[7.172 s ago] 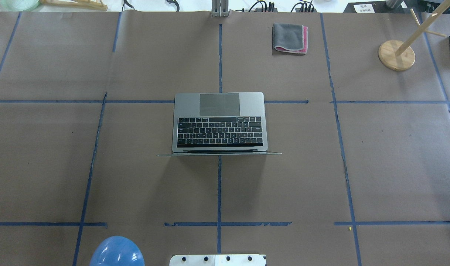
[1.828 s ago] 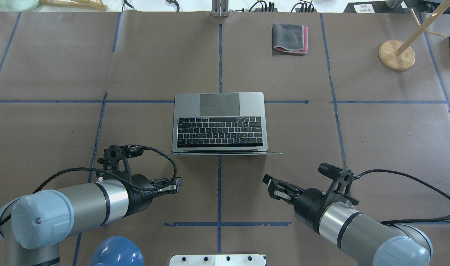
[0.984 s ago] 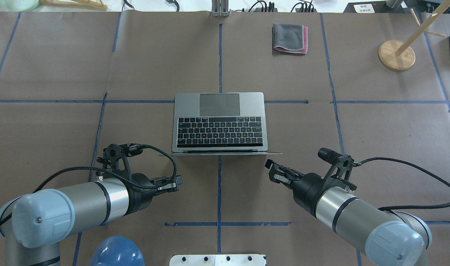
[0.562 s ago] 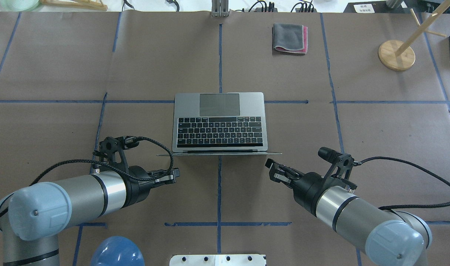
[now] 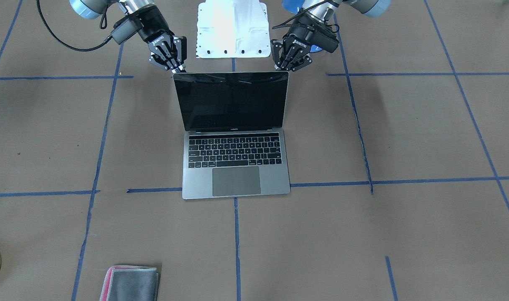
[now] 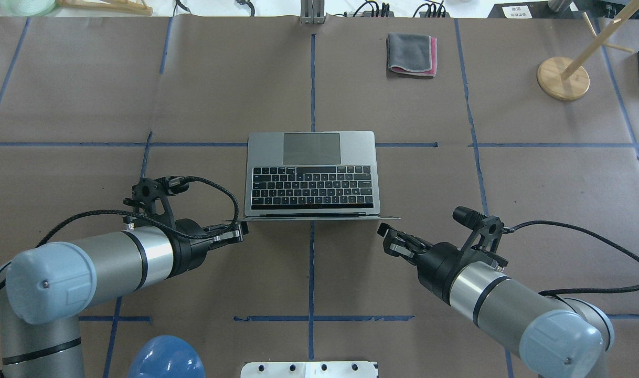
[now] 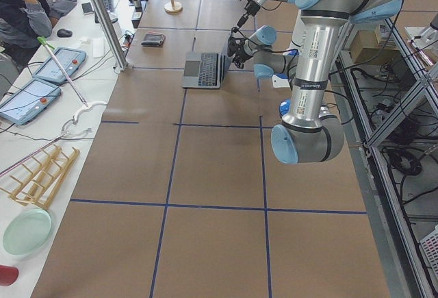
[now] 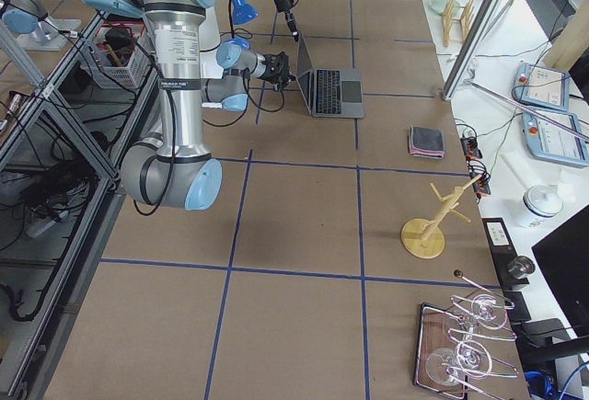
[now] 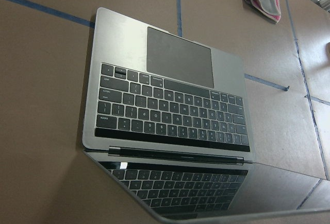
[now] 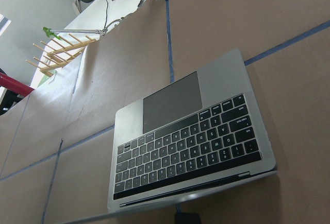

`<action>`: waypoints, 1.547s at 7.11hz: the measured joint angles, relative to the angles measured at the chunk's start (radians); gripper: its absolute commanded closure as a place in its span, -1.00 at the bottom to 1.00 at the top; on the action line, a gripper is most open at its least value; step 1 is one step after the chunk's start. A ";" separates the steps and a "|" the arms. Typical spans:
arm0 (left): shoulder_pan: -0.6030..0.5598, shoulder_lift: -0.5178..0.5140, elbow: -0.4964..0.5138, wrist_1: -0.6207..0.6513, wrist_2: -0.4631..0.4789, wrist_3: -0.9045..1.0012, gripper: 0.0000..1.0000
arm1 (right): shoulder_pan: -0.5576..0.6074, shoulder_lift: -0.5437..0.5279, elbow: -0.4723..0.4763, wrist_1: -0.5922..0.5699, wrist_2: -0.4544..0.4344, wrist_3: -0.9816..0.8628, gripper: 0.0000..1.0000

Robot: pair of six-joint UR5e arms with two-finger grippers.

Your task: Close laptop

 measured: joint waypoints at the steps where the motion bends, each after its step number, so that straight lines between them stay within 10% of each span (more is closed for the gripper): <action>1: -0.007 -0.001 0.002 0.001 -0.002 0.001 1.00 | 0.014 0.002 0.000 -0.010 0.019 0.000 0.99; 11: -0.118 -0.107 0.081 0.077 -0.056 0.010 1.00 | 0.156 0.122 -0.019 -0.185 0.178 0.000 0.99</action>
